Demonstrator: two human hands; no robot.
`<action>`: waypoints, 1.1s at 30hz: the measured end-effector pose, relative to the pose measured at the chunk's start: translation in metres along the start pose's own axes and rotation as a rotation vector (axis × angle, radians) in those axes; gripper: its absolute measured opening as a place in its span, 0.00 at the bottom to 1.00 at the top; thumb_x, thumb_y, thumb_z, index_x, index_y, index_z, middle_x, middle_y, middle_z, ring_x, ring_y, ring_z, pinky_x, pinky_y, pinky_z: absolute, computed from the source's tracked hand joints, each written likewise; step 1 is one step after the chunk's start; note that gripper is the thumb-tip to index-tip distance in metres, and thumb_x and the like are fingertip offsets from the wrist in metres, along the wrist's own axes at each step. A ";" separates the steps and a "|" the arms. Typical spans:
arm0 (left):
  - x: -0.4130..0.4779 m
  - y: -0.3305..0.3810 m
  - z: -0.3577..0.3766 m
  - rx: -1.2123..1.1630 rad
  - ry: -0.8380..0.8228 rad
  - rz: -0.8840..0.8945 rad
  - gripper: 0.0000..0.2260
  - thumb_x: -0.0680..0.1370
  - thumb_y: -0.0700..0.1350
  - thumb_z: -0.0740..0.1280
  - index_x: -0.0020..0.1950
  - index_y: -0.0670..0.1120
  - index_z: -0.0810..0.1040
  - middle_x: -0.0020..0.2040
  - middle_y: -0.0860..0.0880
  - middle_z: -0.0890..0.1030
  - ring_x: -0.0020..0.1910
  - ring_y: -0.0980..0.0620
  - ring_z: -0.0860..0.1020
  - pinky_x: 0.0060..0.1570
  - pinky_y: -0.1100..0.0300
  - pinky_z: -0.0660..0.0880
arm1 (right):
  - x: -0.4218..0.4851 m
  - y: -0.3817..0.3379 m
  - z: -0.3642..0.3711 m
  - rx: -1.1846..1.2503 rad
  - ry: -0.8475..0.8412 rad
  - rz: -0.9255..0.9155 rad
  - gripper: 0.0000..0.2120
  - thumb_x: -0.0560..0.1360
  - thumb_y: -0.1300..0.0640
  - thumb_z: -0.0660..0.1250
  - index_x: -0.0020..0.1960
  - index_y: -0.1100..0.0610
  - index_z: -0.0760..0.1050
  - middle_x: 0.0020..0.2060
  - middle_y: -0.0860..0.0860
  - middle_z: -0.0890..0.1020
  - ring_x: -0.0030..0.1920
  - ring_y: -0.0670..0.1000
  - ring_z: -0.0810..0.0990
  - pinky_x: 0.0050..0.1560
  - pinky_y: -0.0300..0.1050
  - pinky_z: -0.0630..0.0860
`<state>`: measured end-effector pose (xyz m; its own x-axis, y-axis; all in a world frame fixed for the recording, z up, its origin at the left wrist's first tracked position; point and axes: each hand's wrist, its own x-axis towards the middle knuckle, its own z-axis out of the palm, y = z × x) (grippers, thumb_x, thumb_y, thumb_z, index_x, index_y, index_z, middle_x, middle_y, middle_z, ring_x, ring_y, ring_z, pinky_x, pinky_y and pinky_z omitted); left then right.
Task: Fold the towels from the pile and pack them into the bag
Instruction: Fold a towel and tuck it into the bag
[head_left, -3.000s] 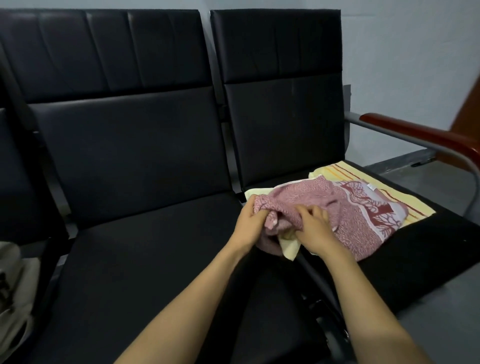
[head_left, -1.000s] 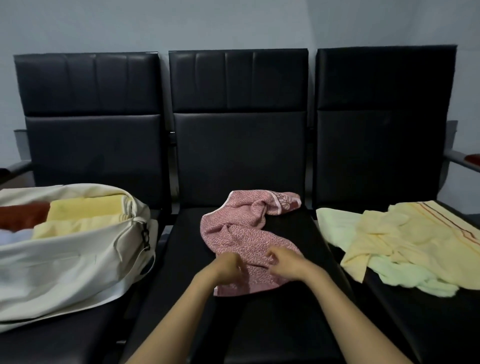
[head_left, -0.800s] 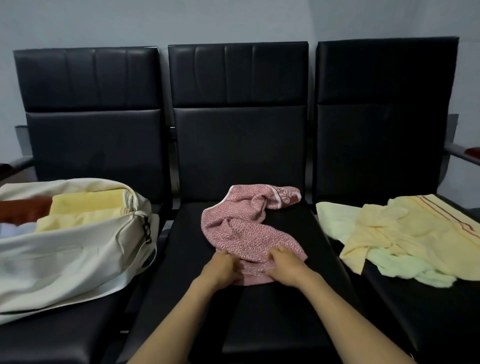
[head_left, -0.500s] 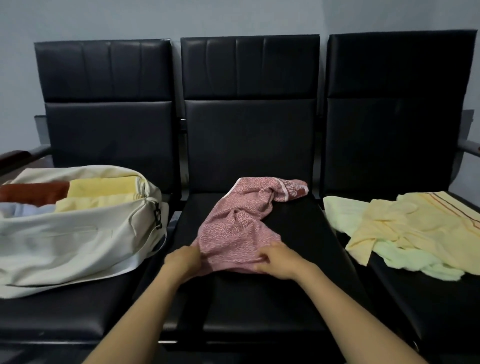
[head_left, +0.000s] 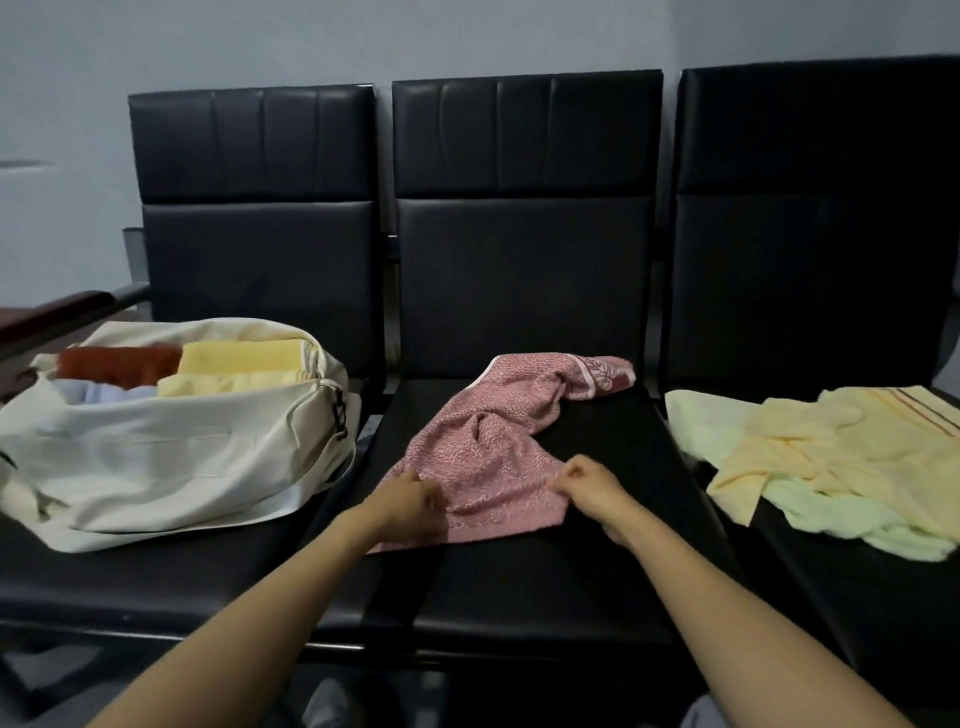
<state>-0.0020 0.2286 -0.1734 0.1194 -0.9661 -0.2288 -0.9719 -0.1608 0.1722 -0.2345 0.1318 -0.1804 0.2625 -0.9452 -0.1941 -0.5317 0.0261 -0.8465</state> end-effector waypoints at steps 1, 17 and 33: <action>0.002 0.000 0.007 -0.034 0.062 -0.006 0.16 0.77 0.53 0.66 0.60 0.47 0.75 0.58 0.43 0.73 0.61 0.44 0.72 0.62 0.54 0.69 | -0.001 -0.005 -0.003 0.307 -0.031 0.044 0.09 0.76 0.61 0.66 0.40 0.54 0.68 0.41 0.52 0.76 0.40 0.49 0.74 0.43 0.47 0.74; 0.013 -0.003 0.002 -0.192 -0.090 0.129 0.17 0.79 0.54 0.64 0.65 0.48 0.71 0.57 0.44 0.79 0.57 0.45 0.75 0.52 0.59 0.68 | 0.009 -0.008 -0.025 -0.343 0.137 -0.015 0.13 0.73 0.67 0.65 0.36 0.52 0.78 0.35 0.47 0.79 0.34 0.44 0.75 0.37 0.39 0.71; 0.017 0.005 0.004 -0.003 0.052 0.122 0.19 0.75 0.49 0.68 0.62 0.43 0.71 0.62 0.44 0.72 0.63 0.44 0.73 0.58 0.54 0.68 | -0.002 -0.001 -0.020 -0.489 0.028 -0.050 0.20 0.79 0.47 0.63 0.66 0.56 0.70 0.60 0.55 0.74 0.58 0.53 0.76 0.53 0.43 0.70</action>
<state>-0.0059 0.2119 -0.1804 0.0106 -0.9877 -0.1559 -0.9792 -0.0419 0.1985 -0.2503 0.1269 -0.1699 0.2793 -0.9499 -0.1406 -0.8367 -0.1689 -0.5210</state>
